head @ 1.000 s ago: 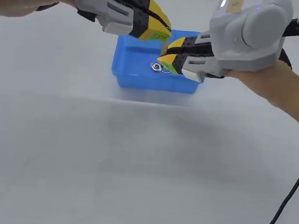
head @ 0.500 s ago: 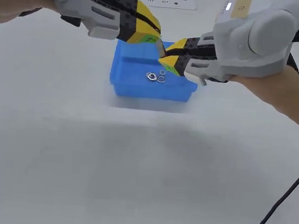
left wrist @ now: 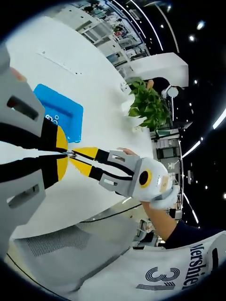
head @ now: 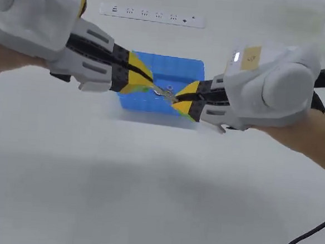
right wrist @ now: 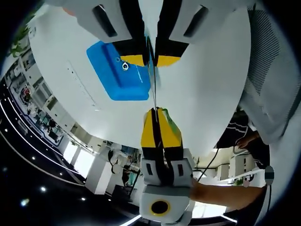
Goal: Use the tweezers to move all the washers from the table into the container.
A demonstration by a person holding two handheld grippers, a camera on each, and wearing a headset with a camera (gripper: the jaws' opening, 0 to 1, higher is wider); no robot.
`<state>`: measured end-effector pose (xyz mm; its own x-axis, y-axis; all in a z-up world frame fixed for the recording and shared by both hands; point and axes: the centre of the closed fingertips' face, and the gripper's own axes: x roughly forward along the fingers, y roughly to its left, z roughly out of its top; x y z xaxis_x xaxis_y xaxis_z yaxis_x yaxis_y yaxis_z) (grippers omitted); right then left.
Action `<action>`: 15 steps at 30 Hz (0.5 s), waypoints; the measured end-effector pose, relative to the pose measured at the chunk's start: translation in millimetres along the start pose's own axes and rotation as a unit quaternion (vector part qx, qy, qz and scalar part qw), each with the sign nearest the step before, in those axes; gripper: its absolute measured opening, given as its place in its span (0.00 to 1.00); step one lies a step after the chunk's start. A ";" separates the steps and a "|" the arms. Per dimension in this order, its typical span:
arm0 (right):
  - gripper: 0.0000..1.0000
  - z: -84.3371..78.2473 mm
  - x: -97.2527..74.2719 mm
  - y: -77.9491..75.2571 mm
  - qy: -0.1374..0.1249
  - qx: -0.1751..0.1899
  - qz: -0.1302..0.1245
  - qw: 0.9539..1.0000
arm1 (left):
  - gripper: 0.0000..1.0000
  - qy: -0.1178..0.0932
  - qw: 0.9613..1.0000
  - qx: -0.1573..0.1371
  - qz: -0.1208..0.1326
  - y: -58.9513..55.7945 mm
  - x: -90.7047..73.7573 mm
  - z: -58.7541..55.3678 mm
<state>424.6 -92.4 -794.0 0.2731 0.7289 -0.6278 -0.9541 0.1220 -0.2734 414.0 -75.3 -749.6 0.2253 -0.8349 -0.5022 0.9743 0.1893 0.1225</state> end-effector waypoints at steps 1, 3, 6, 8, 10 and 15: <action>0.08 -2.9 0.5 3.9 0.005 -0.003 0.004 1.000 | 0.06 0.003 1.000 -0.004 0.001 -3.8 1.9 -4.4; 0.08 -9.8 2.1 12.8 0.016 -0.003 0.017 1.000 | 0.06 0.011 1.000 -0.012 0.003 -12.5 6.7 -15.9; 0.08 -23.1 8.7 25.2 0.035 -0.002 0.038 0.999 | 0.06 0.033 0.999 -0.030 0.001 -24.5 17.5 -34.5; 0.08 -29.3 13.0 29.0 0.044 0.000 0.044 0.998 | 0.06 0.053 0.998 -0.029 0.009 -27.9 24.7 -42.1; 0.08 -39.3 17.9 32.6 0.060 -0.008 0.047 0.997 | 0.06 0.063 0.998 -0.025 0.016 -29.2 30.8 -49.8; 0.08 -54.1 27.6 39.3 0.079 -0.002 0.060 0.995 | 0.06 0.085 0.995 -0.050 0.013 -29.7 42.7 -80.4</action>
<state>401.3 -104.0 -861.5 0.1726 0.6230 -0.7630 -0.9808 0.0377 -0.1911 395.3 -75.0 -843.5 0.2404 -0.7313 -0.6383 0.9618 0.2680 0.0552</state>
